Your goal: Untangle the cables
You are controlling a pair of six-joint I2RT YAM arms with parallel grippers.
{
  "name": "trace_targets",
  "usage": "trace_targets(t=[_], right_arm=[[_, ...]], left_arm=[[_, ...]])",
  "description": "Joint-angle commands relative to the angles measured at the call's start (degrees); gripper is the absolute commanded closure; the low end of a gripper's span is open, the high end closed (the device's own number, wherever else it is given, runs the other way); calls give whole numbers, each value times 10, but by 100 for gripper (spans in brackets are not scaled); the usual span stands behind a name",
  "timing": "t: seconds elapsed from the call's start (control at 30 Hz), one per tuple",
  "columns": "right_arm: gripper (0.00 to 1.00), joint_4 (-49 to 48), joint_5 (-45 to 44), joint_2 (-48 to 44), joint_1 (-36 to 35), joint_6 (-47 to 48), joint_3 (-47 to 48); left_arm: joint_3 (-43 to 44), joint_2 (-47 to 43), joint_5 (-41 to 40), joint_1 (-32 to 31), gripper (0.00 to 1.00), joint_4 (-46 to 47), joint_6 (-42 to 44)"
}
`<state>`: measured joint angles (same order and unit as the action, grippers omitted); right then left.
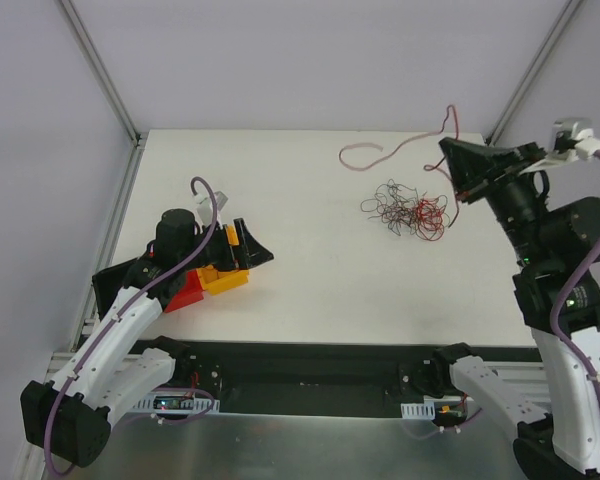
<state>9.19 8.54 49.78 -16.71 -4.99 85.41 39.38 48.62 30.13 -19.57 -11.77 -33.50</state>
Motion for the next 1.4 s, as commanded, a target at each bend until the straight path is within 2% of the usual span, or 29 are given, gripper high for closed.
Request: trace_targets(t=[0.0,0.17,0.27,0.63,0.8,0.97,1.2,1.27,1.37], right_arm=[[100,-44,82,-49,-29,-24,-136],[100,-89,66,-79,-65,-56,-328],[99,-109,53,-54,-89,-68,-385],[100,-102,24,-4,-162,-53,-335],[99,-95,-53,31,-232,-29,-386],[91,-80,-129,90,-288,-32,-455],[92,-180,-97,219,-274,-44,-496],[92,-199,-57,245,-250,-50,-493],[88,-199,-30,272,-227,-63,-478]], left_arm=[[7,2,22,-6,5,15,26],[16,28,51,-6,1,58,26],[18,52,77,-9,1,89,6],[-18,52,72,-25,1,116,-24],[-33,43,65,-26,1,116,-25],[-29,69,66,-27,1,116,-27],[5,166,61,-59,1,116,-44],[14,187,49,-77,1,116,-52],[24,206,24,-107,1,116,-52]])
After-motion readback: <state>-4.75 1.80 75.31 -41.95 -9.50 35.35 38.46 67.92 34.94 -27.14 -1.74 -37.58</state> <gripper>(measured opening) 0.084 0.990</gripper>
